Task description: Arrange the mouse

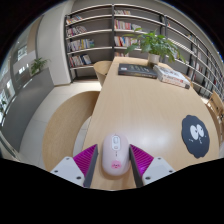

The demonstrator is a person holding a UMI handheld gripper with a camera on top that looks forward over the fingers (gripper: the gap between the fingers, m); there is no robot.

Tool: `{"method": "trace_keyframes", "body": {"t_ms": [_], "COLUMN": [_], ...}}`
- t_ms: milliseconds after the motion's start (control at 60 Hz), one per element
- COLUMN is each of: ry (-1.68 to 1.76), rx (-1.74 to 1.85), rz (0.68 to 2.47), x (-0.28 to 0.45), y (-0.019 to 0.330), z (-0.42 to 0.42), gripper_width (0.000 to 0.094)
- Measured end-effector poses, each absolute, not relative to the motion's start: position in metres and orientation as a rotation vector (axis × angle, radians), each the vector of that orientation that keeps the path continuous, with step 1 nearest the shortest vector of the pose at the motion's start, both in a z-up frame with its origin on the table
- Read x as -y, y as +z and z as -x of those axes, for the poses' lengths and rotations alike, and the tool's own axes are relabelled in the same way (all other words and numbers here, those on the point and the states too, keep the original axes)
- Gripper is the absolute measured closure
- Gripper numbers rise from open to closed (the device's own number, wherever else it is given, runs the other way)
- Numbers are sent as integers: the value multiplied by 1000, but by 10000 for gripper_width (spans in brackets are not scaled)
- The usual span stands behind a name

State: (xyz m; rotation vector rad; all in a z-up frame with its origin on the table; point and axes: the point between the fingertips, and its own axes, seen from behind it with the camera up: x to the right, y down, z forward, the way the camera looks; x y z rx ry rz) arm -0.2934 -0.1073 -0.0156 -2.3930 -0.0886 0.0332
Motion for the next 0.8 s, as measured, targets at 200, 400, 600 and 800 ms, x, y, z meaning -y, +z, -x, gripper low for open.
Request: {"method": "trace_keyframes", "body": {"t_ms": [200,400,600,800], "ry": [47,69,26,-36], "rx": [109,176,153,95], "rz": [2430,2484,2215,1972], "x": [107,99,34,1], "y": [-17,3,161,300], "z": [293,288,225,101], "gripper_width": [537,610,609,611]}}
